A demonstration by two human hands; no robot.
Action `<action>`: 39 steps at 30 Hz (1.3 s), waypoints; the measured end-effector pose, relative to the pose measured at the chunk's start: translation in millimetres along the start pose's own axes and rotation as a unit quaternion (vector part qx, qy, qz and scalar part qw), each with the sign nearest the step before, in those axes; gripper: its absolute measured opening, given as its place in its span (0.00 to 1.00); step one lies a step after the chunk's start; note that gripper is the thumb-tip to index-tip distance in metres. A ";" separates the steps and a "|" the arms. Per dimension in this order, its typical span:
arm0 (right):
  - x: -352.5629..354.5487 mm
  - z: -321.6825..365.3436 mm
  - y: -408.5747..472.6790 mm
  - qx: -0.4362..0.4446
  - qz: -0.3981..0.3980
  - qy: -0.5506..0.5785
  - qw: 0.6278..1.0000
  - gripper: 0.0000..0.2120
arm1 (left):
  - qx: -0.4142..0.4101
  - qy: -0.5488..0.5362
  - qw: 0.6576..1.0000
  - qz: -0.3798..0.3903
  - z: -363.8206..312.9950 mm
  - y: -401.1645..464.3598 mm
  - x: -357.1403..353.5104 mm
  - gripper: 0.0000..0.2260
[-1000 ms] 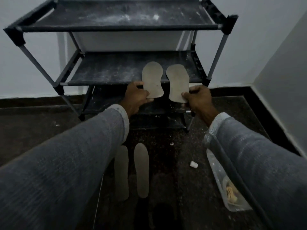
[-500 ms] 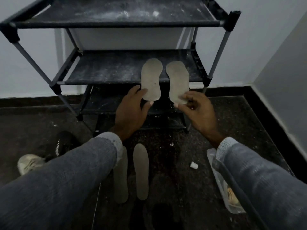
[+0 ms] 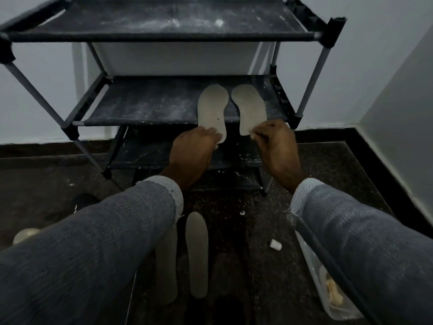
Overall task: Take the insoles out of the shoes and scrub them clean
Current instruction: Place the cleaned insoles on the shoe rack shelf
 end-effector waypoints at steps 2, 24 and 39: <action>-3.7 0.3 6.5 0.002 0.012 -0.011 1.000 0.08 | 0.036 0.003 0.999 0.022 7.7 6.6 -6.9 0.10; -35.8 -2.4 49.2 0.074 0.093 -0.266 0.957 0.11 | 0.123 -0.082 0.989 0.008 42.1 55.6 -31.1 0.09; -23.5 17.9 24.1 0.066 0.054 -0.182 0.980 0.18 | 0.121 -0.108 0.987 0.002 31.6 7.7 -12.8 0.26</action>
Point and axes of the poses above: each hand's wrist, its own y-axis towards the middle knuckle, its own x-axis out of the back of the hand, z = x × y, the point moved 8 cm from there along y, towards the middle knuckle, and after that the axes turned 4 degrees about -z, right-handed, at the moved point
